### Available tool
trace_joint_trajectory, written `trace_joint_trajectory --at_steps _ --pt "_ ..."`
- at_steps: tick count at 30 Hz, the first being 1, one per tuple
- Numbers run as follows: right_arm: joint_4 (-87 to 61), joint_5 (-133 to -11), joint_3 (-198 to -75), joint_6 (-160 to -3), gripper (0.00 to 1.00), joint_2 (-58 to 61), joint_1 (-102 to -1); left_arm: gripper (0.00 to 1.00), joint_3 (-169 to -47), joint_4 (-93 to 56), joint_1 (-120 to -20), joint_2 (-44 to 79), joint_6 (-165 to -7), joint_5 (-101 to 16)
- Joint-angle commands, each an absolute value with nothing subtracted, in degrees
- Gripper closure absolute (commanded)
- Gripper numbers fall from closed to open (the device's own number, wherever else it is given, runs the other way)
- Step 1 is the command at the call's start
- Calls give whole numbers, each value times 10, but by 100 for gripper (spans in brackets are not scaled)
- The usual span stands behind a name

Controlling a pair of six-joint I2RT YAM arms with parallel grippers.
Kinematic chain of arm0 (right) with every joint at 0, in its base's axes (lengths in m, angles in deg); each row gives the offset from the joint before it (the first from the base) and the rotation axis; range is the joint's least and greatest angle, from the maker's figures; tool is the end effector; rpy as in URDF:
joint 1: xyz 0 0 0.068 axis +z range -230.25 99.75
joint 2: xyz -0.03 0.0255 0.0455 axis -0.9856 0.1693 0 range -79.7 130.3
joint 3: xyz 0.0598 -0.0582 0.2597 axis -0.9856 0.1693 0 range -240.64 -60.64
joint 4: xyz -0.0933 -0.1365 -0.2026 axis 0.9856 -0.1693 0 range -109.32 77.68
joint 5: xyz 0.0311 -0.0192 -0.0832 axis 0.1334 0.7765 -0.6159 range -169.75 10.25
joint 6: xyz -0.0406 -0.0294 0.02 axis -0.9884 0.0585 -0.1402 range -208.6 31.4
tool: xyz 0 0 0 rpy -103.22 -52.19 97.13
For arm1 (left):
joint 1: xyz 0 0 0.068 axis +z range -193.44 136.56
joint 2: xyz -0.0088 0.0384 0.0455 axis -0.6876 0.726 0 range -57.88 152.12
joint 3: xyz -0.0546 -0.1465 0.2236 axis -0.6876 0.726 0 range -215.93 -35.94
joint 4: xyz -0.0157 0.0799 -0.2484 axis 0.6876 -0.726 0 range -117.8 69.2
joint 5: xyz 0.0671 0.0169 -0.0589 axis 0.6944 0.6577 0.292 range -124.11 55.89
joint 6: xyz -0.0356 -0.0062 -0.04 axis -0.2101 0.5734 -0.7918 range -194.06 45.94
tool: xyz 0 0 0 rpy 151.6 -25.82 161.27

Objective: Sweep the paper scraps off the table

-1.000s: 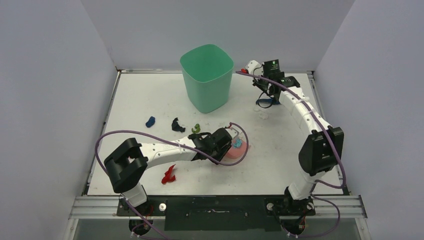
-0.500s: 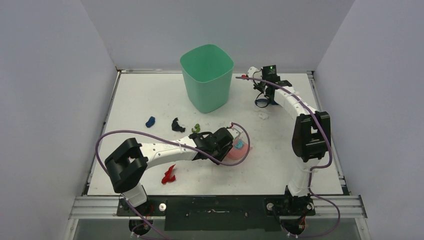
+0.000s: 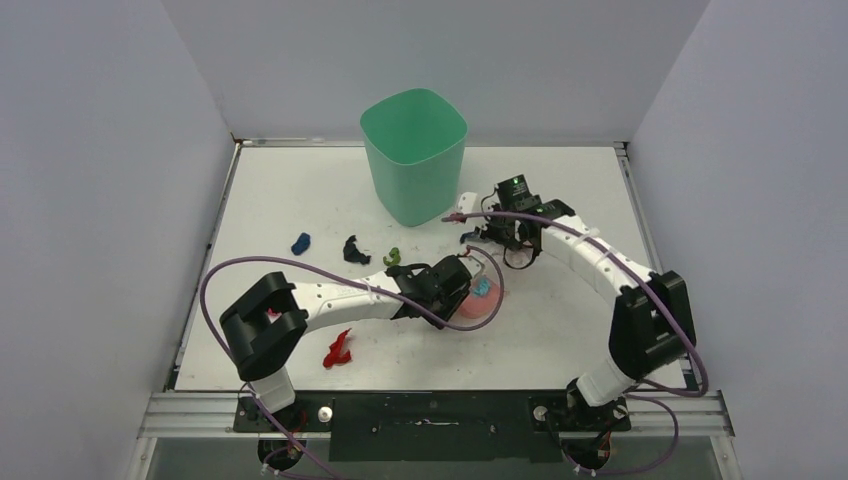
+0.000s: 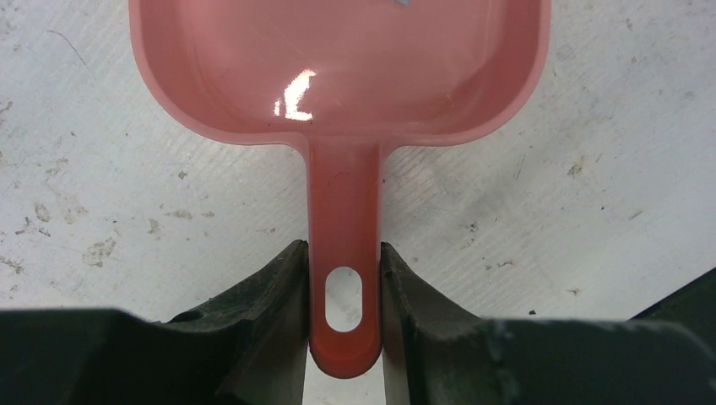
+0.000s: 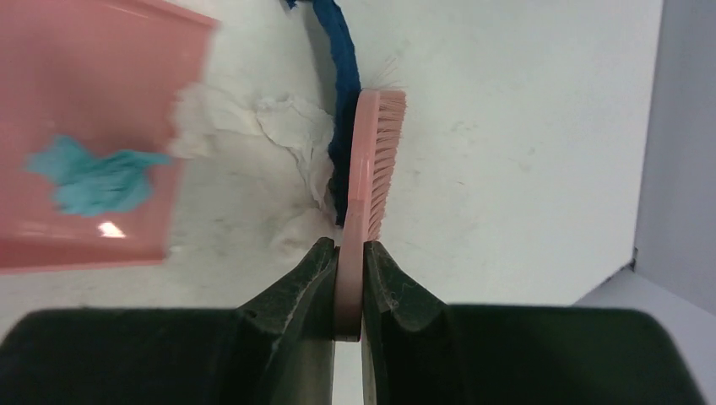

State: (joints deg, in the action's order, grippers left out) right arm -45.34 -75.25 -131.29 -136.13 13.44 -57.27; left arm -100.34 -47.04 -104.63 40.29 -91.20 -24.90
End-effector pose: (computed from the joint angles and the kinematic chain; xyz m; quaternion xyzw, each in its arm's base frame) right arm 0.3172 0.1376 0.2485 -0.5603 0.7726 -0.0264 0.2974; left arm 0.1733 -0.3031 0.1941 0.3417 0.9004 -0.1027 0.2489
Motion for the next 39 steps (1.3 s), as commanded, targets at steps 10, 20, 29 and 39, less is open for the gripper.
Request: trace_joint_trajectory --at_steps 10,20,29,39 --pt "-631 -573 -1276 -1171 95 -44 -479 100 -1021 -414 -1051 414 -926 -225" --pt "-740 -559 -1314 -1242 95 -97 -492 100 -973 -349 -1069 376 -913 -194" --pt "-769 -563 -1350 -1306 95 -126 -543 100 -977 -388 -1109 335 -866 -124" --pt "-768 -616 -1380 -1312 95 -155 -629 100 -956 -464 -1126 236 -903 -141"
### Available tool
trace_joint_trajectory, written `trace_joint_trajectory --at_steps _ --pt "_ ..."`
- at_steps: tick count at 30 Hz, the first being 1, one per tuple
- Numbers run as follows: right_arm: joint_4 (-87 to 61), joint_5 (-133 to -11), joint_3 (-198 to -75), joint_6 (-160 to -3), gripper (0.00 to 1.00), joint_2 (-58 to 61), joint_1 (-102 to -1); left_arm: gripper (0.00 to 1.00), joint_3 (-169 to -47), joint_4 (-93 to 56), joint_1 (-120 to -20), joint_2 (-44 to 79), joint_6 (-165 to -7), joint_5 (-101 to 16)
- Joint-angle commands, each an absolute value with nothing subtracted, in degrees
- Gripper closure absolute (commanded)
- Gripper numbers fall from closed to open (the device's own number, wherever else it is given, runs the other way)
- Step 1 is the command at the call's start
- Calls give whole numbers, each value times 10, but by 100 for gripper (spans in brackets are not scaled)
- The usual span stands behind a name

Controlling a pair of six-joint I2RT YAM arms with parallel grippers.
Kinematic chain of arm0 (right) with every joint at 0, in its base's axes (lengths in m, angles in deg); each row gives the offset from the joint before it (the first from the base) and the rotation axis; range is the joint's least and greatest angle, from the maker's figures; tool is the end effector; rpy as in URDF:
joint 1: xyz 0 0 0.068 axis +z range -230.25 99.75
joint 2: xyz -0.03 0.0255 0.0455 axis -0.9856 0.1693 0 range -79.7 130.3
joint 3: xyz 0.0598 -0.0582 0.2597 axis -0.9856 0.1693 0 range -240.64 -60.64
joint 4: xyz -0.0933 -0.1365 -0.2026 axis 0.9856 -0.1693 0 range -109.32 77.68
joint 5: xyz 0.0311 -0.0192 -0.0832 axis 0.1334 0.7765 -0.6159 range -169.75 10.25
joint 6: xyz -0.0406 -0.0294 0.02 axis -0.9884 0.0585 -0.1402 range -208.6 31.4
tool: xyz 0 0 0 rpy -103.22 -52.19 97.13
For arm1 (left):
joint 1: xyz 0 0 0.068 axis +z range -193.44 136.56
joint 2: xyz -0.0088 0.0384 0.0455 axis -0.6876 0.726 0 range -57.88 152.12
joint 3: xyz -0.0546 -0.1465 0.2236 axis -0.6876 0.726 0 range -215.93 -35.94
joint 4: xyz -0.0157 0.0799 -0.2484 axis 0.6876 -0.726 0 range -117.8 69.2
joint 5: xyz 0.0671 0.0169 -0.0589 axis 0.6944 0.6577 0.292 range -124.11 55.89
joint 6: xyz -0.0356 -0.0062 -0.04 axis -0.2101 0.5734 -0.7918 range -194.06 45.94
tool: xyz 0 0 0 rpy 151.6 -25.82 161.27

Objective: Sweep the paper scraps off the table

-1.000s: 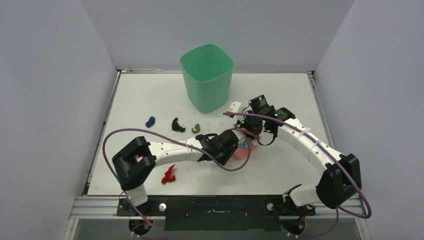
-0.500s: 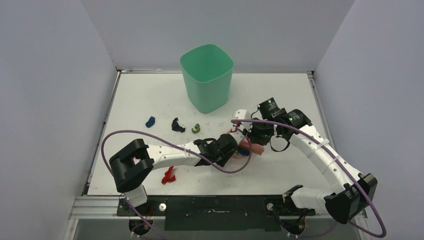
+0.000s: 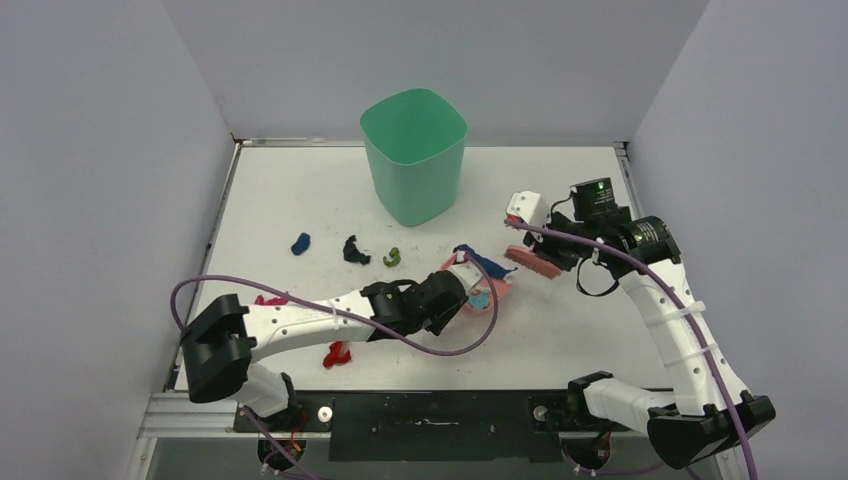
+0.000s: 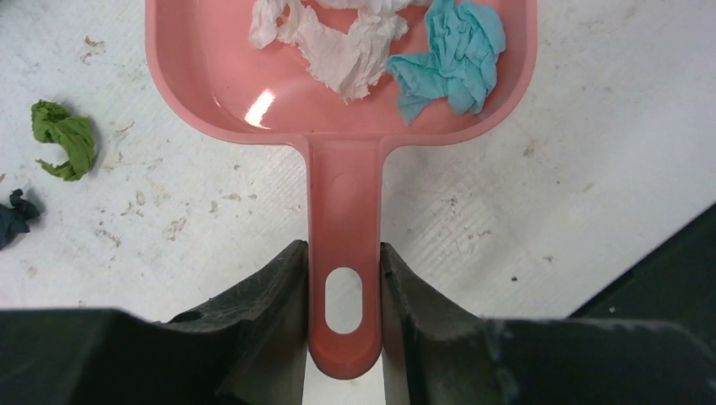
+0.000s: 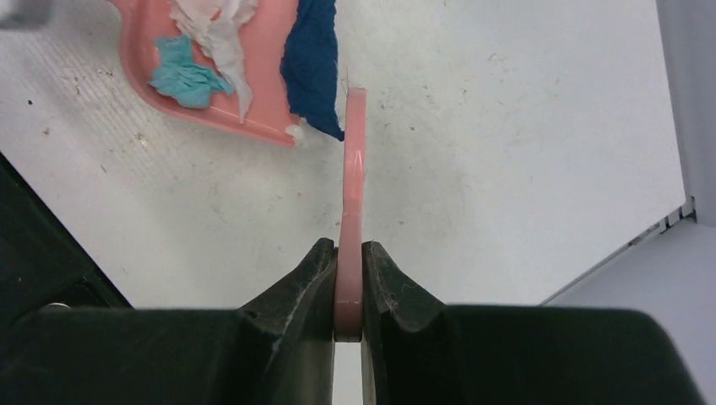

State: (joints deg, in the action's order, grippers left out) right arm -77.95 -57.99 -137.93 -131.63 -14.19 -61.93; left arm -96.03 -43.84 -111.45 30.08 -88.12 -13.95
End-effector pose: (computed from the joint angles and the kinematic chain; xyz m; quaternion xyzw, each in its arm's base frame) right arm 0.1869 0.0759 0.3760 -0.5266 0.7731 0.1101 0.3360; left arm 0.1324 -0.2948 0.2326 0.3686 0.8535 -0.0918 0.3567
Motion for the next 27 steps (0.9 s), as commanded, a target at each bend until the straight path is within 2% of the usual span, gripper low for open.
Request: trace_joint_trajectory --at_steps 1,11,20,27 --pt "-765 -622 -1369 -1308 95 -153 -632 100 -951 -471 -1131 225 -910 -143" --pt "-670 -678 -1280 -1241 95 -138 -667 100 -922 -577 -1163 188 -981 -153" --pt "-591 -764 -1274 -1183 95 -104 -689 100 -892 -592 -1209 193 -1013 -193" --pt "-613 -711 -1255 -1136 95 -47 -672 100 -923 -574 -1211 259 -996 -199"
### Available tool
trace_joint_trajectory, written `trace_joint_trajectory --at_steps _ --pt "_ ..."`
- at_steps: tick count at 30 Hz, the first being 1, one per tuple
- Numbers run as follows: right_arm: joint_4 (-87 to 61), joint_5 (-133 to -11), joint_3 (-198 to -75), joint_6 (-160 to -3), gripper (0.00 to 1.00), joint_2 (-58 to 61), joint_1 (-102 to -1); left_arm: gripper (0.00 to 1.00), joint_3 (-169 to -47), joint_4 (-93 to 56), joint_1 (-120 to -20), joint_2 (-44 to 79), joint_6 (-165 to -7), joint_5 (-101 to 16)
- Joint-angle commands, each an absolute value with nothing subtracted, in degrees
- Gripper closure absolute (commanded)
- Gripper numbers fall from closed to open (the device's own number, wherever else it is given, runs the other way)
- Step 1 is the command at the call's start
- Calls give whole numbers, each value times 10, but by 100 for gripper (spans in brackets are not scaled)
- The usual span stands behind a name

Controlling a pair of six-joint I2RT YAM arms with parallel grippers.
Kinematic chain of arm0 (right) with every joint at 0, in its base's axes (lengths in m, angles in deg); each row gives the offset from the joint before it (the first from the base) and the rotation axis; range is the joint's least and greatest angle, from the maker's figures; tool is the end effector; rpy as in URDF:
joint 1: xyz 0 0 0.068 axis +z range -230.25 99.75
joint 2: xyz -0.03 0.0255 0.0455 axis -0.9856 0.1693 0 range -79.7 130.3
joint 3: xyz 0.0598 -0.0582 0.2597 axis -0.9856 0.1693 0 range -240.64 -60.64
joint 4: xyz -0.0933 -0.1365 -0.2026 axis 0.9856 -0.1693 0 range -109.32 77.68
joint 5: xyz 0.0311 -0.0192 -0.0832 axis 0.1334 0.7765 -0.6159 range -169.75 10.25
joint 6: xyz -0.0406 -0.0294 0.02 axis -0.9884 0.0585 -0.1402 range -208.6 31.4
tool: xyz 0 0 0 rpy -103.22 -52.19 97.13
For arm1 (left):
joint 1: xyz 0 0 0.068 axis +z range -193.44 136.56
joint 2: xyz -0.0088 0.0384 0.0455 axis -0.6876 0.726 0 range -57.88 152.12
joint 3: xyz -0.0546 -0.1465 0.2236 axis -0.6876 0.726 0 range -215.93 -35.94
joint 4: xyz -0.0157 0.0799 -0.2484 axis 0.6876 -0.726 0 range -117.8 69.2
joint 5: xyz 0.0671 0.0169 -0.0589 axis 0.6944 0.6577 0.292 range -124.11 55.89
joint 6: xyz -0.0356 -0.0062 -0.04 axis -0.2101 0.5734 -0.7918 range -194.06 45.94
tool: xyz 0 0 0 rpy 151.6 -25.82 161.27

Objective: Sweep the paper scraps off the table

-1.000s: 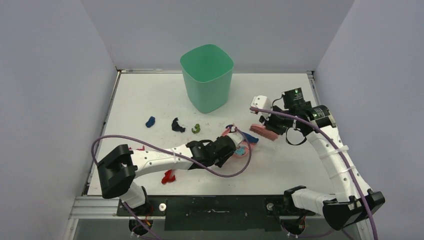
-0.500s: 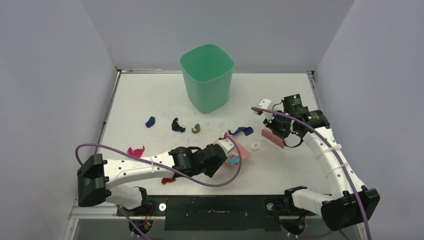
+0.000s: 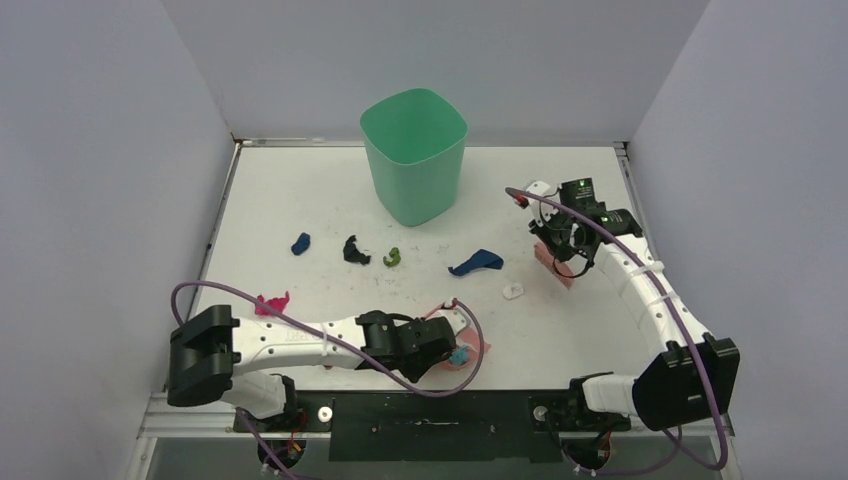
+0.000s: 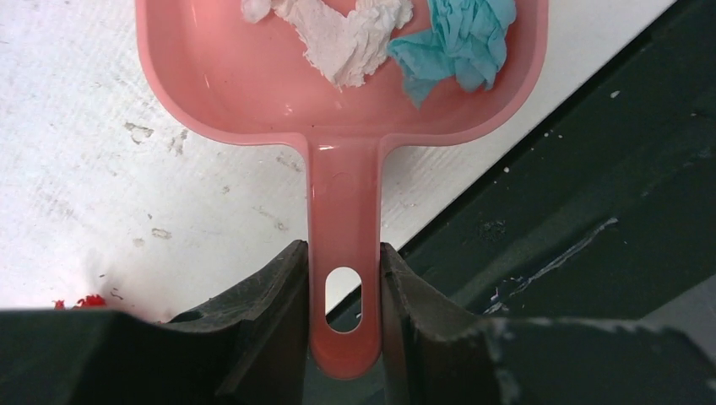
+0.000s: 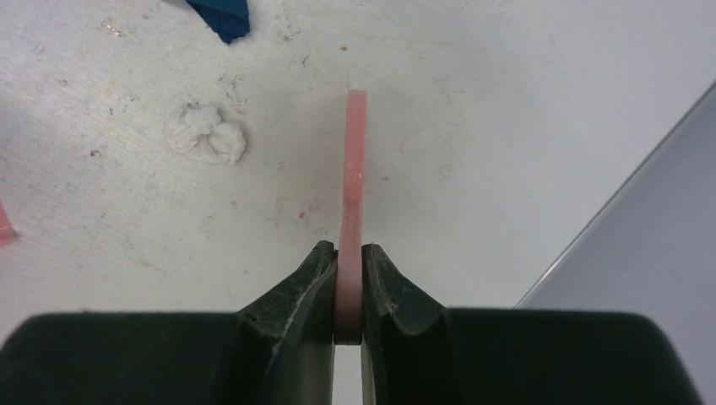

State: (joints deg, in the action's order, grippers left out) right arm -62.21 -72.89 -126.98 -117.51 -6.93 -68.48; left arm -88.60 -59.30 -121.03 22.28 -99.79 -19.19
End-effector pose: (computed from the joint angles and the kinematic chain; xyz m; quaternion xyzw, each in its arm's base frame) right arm 0.2464 0.0558 0.3068 -0.3483 0.8898 0.0135 0.2945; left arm 0.0658 -0.2558 0.2148 0.3998 0.8841 -0.0829 0.2275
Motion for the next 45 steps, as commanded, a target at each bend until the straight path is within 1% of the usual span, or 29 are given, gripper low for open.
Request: trace_joint_trajectory --at_steps 1,5,10,16,21,24,28,31,34,38,39,42,43,45 --pt "-619 -695 -1252 -1140 95 -44 -665 100 -931 -575 -1211 270 -996 -201" --pt "-641 -642 -1228 -1156 95 -54 -631 100 -957 -564 -1211 310 -985 -211" --pt "-693 -533 -1236 -1169 95 -52 -628 100 -992 -547 -1210 348 -974 -208" --pt "-778 -405 -1286 -1209 95 -31 -650 100 -1025 -531 -1201 378 -974 -178" --pt "-868 -352 -1336 -1300 95 -10 -681 100 -995 -473 -1190 363 -984 -174" --pt "-892 -374 -1362 -1328 95 5 -702 100 -978 -455 -1190 353 -990 -164" --pt "-925 -395 -1439 -1354 95 20 -736 100 -945 -439 -1193 330 -998 -152" --pt "-921 -413 -1489 -1358 95 21 -740 100 -926 -443 -1199 299 -1013 -142" --pt "-891 -427 -1512 -1340 95 26 -739 100 -913 -460 -1208 268 -1030 -128" --pt "-807 -458 -1515 -1303 95 41 -726 100 -907 -509 -1210 234 -1064 -119" --pt "-768 -497 -1508 -1286 95 42 -714 100 -908 -527 -1210 229 -1075 -119" --pt "-619 -708 -1455 -1220 95 39 -649 100 -903 -568 -1210 212 -1095 -121" --pt "-583 -750 -1440 -1219 95 42 -633 100 -899 -578 -1210 206 -1099 -123" --pt "-542 -792 -1431 -1218 95 61 -619 100 -890 -596 -1210 195 -1104 -130"
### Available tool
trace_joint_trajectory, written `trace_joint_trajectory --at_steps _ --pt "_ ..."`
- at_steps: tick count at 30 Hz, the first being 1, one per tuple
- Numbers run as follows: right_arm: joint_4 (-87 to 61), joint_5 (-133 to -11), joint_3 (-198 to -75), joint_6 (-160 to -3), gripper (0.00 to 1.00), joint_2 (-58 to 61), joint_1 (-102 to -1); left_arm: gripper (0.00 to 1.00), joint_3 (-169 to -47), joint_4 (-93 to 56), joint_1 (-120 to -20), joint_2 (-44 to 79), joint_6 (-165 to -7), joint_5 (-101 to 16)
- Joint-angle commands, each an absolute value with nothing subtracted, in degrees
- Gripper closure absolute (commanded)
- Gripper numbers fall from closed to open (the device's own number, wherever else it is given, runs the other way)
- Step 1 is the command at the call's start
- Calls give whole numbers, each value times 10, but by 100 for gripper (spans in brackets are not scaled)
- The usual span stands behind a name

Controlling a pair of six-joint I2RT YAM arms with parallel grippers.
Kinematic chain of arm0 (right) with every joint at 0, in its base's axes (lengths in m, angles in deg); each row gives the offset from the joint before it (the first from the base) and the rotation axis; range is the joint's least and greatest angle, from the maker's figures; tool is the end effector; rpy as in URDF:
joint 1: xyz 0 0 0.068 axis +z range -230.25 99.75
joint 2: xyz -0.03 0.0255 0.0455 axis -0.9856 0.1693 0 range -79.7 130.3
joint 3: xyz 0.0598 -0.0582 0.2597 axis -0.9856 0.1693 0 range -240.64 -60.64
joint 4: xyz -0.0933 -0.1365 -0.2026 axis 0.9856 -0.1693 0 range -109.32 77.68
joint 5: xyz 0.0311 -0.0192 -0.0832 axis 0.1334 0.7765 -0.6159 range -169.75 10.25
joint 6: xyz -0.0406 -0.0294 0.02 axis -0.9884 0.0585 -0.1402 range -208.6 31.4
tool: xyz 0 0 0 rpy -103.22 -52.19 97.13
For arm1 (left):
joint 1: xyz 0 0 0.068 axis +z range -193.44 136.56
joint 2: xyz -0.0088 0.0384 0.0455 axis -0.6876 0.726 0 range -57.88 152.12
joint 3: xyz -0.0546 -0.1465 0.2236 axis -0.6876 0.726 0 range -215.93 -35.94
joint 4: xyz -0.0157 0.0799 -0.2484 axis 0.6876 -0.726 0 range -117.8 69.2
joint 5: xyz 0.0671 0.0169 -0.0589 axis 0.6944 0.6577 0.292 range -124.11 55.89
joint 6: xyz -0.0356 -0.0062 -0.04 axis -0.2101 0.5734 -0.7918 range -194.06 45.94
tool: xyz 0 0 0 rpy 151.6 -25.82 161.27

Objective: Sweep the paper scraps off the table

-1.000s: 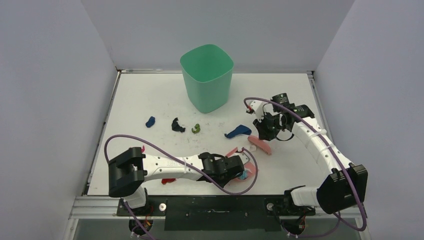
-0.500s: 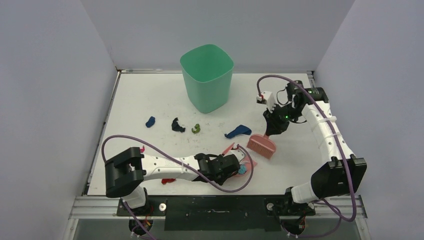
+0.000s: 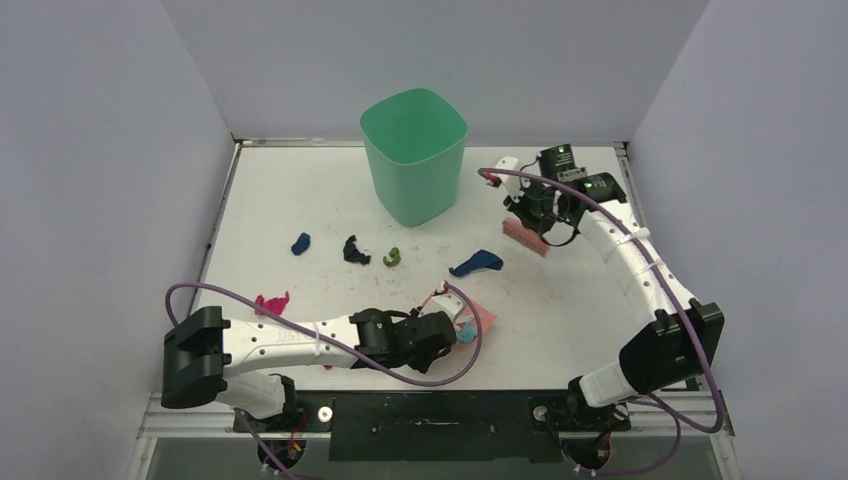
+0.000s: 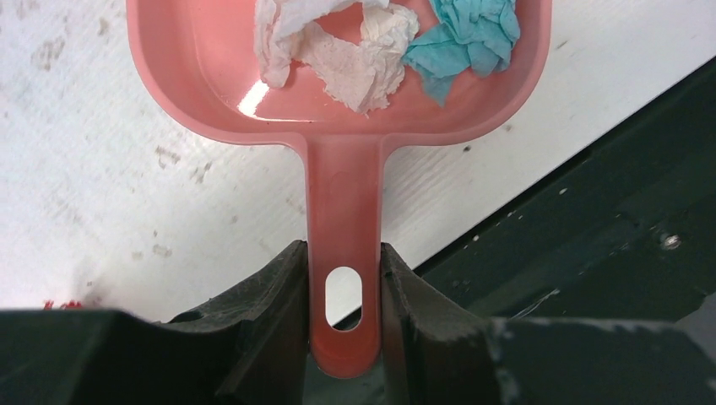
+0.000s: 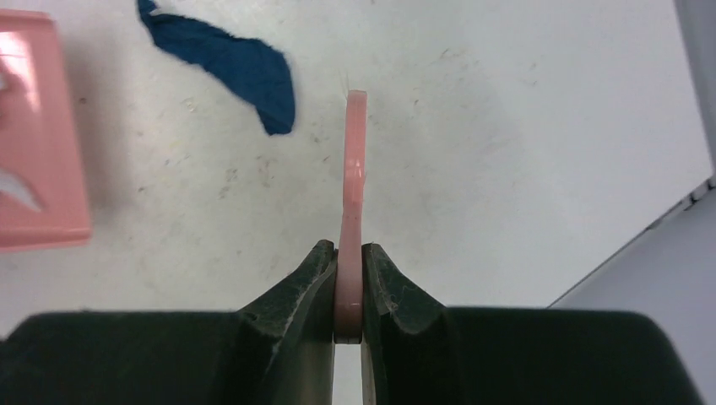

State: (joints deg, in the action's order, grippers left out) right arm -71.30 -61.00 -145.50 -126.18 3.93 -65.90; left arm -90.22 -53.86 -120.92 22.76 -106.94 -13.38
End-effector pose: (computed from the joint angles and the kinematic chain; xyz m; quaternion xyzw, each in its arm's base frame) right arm 0.2798 0.0835 0.3500 -0.4557 0.8323 0.0981 0.2999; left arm 0.0726 -0.2684 0.2267 0.3161 0.8959 -0.1138 0.2906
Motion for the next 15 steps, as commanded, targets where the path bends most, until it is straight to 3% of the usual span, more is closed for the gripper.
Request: trace_joint_trajectory --at_steps 1,9,15 --pt "-532 -794 -1436 -1216 95 75 -617 100 -888 -603 -1209 192 -1106 -133" --pt "-516 -743 -1435 -1186 95 154 -570 100 -881 -611 -1197 194 -1110 -181" --pt "-550 -699 -1388 -1189 95 126 -481 100 -883 -595 -1176 203 -1097 -201"
